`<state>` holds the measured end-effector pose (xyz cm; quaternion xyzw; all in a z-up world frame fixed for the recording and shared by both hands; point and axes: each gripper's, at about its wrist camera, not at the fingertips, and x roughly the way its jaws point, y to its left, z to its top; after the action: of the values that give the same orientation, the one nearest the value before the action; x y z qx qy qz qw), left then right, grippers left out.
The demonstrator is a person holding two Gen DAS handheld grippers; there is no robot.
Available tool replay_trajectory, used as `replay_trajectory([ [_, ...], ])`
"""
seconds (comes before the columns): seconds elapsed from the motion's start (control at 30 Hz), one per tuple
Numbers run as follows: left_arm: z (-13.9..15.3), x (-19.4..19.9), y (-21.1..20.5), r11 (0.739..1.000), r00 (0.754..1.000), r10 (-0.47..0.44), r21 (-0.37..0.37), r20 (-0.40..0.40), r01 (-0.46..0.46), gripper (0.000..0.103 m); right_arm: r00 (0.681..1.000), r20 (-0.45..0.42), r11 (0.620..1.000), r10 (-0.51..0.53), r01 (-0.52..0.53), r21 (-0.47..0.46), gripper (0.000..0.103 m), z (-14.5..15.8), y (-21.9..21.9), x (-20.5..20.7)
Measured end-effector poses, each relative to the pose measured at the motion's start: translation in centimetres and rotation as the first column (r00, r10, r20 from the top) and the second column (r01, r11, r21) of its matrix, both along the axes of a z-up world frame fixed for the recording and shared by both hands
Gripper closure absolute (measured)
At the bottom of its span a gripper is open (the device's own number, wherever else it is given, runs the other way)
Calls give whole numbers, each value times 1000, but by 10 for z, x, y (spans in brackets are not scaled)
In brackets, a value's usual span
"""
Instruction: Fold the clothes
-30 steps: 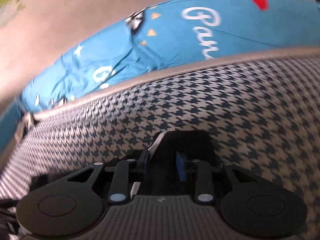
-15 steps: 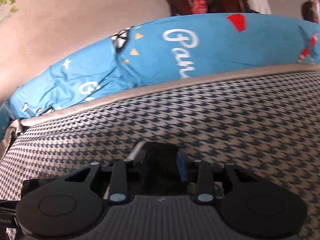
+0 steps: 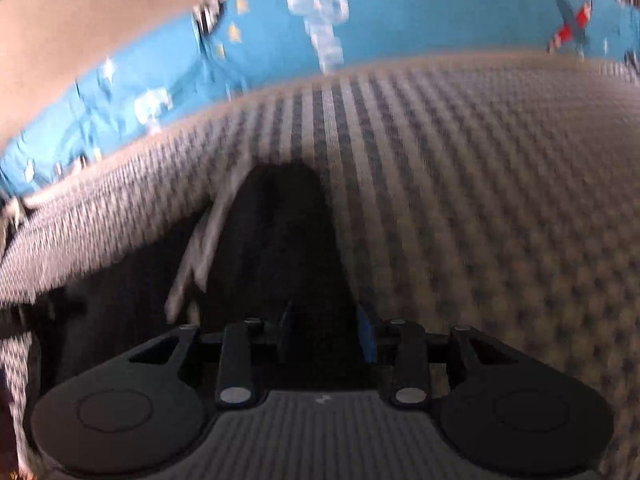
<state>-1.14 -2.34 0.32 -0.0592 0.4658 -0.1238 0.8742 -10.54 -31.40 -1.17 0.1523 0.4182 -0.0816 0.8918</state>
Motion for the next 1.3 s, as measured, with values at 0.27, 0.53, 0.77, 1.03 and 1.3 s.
replay_trajectory([
  [0.27,-1,0,-11,1000,1000,-19,-10,-2,19,0,999,35,999,-4,5,-38,68,-9,6,-39],
  [0.53,-1,-1,-21,1000,1000,-21,-11,7,22,0,989,139,997,-45,53,-59,68,3,9,-56],
  [0.77,1,5,-34,999,999,-26,-28,23,27,0,968,221,992,-119,125,-14,68,9,1,-54],
  [1.03,-5,8,-56,998,998,-55,17,14,54,0,987,103,991,-125,128,-25,68,-4,-5,-33],
  [1.3,-14,6,-54,996,997,-66,63,-29,67,0,990,27,990,-136,137,-34,66,-5,2,-44],
])
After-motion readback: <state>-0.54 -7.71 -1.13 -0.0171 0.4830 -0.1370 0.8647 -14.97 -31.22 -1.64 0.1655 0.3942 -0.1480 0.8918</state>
